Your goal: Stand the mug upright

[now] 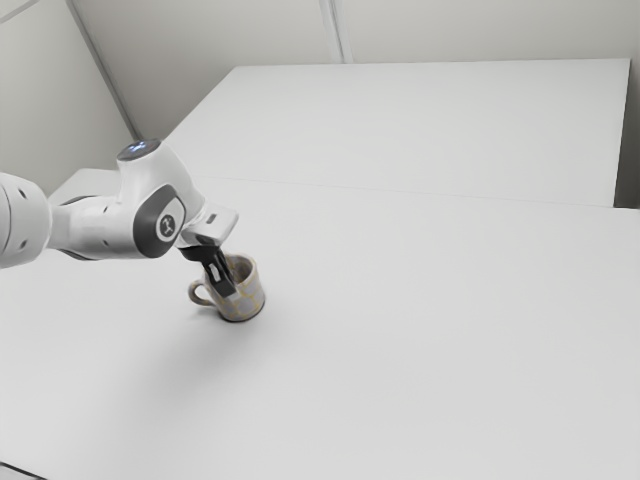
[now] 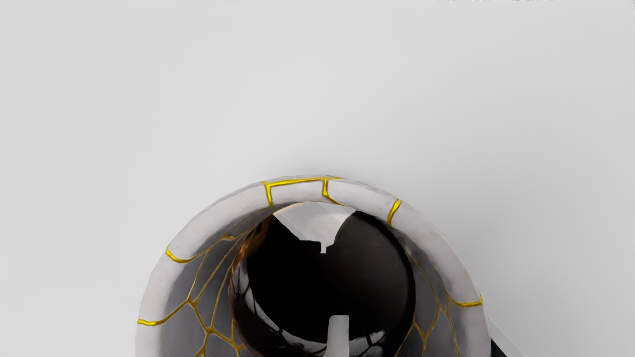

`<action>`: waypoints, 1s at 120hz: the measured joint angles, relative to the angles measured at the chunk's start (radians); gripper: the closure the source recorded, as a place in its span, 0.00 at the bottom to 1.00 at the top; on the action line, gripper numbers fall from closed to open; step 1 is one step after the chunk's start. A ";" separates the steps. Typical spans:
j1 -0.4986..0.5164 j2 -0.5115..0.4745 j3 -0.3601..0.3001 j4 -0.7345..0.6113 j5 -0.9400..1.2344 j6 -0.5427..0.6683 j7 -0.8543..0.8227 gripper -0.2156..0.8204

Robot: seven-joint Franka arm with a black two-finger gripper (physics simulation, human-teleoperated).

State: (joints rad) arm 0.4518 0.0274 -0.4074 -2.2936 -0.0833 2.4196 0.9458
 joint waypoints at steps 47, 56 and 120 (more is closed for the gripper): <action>0.048 -0.048 -0.021 0.014 -0.004 -0.038 0.039 0.27; 0.061 -0.062 -0.034 0.036 -0.005 -0.080 0.029 0.25; -0.410 -0.035 0.350 0.633 0.037 -0.626 -0.466 0.21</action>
State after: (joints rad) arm 0.0416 -0.0079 -0.0575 -1.6610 -0.0464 1.7931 0.4799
